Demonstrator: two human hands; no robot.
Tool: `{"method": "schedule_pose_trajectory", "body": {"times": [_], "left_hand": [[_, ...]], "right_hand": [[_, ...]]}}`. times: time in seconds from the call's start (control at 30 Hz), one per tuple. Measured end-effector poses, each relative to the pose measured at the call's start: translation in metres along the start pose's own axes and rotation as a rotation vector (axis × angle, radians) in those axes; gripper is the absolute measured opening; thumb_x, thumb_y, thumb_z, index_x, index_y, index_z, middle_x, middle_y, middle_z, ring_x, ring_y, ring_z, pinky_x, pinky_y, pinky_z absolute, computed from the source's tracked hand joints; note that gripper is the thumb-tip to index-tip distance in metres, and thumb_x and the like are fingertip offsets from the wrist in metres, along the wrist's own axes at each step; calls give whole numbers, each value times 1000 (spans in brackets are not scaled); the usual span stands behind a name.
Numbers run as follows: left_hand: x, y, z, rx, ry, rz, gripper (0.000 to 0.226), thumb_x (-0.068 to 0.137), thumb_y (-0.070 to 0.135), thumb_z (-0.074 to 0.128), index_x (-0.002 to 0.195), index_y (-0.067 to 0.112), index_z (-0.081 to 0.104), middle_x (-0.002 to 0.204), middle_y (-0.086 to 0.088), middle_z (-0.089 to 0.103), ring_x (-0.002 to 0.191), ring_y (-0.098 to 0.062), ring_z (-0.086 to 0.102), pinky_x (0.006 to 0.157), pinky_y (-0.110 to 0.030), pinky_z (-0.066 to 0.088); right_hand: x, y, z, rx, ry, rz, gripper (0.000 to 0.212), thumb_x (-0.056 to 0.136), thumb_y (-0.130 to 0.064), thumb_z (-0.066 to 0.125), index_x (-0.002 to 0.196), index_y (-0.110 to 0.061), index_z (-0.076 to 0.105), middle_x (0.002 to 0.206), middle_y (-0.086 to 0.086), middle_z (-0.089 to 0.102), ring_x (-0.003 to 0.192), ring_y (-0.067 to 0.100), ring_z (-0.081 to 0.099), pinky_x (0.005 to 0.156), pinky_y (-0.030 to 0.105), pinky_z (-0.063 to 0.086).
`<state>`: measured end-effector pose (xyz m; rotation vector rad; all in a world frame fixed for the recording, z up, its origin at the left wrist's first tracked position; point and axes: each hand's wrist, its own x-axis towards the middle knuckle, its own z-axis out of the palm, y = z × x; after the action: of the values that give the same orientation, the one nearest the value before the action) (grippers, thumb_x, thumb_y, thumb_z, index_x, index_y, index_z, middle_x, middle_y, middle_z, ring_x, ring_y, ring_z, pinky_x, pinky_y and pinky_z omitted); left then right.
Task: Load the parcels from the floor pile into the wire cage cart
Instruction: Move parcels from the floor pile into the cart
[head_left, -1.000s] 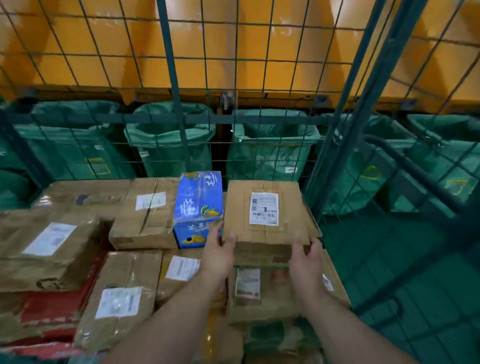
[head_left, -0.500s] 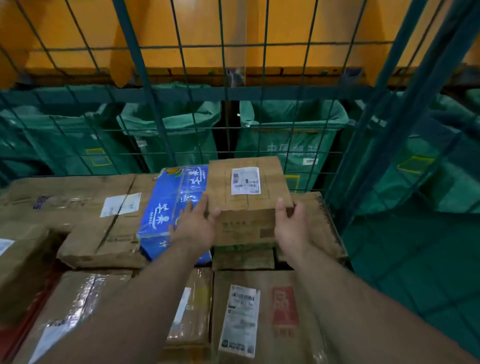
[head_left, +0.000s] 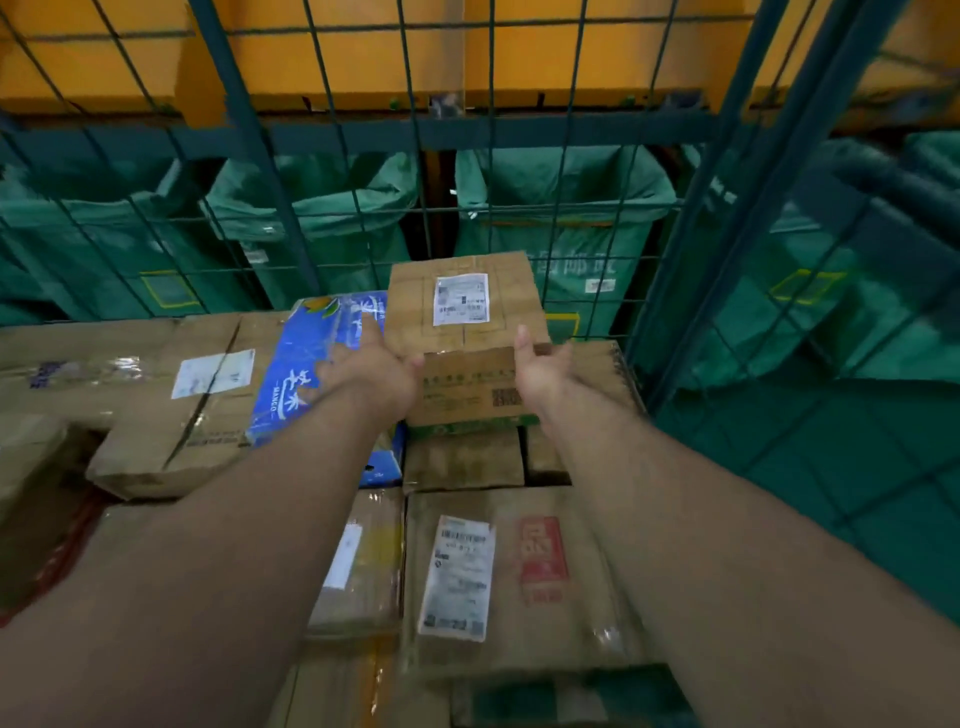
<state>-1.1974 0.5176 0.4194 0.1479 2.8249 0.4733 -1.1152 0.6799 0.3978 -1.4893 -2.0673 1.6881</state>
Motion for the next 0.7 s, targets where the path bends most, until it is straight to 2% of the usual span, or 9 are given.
{"method": "schedule_pose_trajectory", "body": {"times": [0.07,0.17,0.27,0.37,0.43,0.5,0.53,0.6,0.7], "left_hand": [[-55,-3,8,-111,21,122,67,97,64,43,154,28,34,147,-15,49,129,-38,52,106,-54,45],[-158,-35,38,-445,-210,184,24,99,45,55,116,30,63,110,6,68,92,-13,65,81,-32,58],[-241,-74,72,-618,-471,70,15,103,23,58,105,17,71,105,-3,72,90,-14,67,76,-26,58],[-298,-95,97,-689,-542,59,16,101,13,59,99,9,75,96,-6,74,87,-18,68,70,-24,56],[-340,-96,100,-685,-617,33,17,101,13,59,100,3,73,86,-7,70,73,-13,66,55,-21,49],[-387,-95,104,-666,-742,79,17,101,14,58,96,4,70,83,-10,71,61,-8,65,47,-18,45],[-405,-91,105,-642,-779,101,16,100,17,59,93,10,71,88,-11,74,67,-12,67,52,-21,48],[-451,-89,111,-589,-854,176,16,96,17,59,90,14,74,94,-11,77,79,-23,70,62,-24,51],[-518,-89,126,-474,-948,358,20,95,13,56,97,2,72,94,-14,75,74,-21,69,54,-22,51]], "right_hand": [[-33,32,-5,-48,63,8,87,92,-82,24,159,-27,23,153,10,48,136,40,49,112,52,39],[-107,108,-15,4,-81,-54,68,102,-65,27,151,-20,42,148,9,52,134,33,50,103,34,40],[-184,196,-24,101,-121,37,51,107,-47,40,139,-11,56,133,9,63,124,26,59,92,26,48],[-254,263,-31,108,-87,158,51,101,-52,45,119,-10,67,112,11,72,102,28,69,89,36,56],[-302,286,-46,248,10,227,47,104,-50,47,105,-10,72,95,12,76,83,27,71,69,31,58],[-349,309,-68,315,127,278,37,107,-36,47,102,-10,72,91,9,76,76,22,72,55,23,52],[-364,317,-79,334,153,273,34,107,-33,46,103,-11,72,95,8,77,80,21,73,56,22,51],[-406,339,-103,371,226,293,36,104,-38,46,102,-17,75,96,4,78,85,19,74,59,21,48],[-468,372,-134,499,369,331,38,97,-43,48,101,-15,74,91,2,76,76,14,70,59,21,49]]}}
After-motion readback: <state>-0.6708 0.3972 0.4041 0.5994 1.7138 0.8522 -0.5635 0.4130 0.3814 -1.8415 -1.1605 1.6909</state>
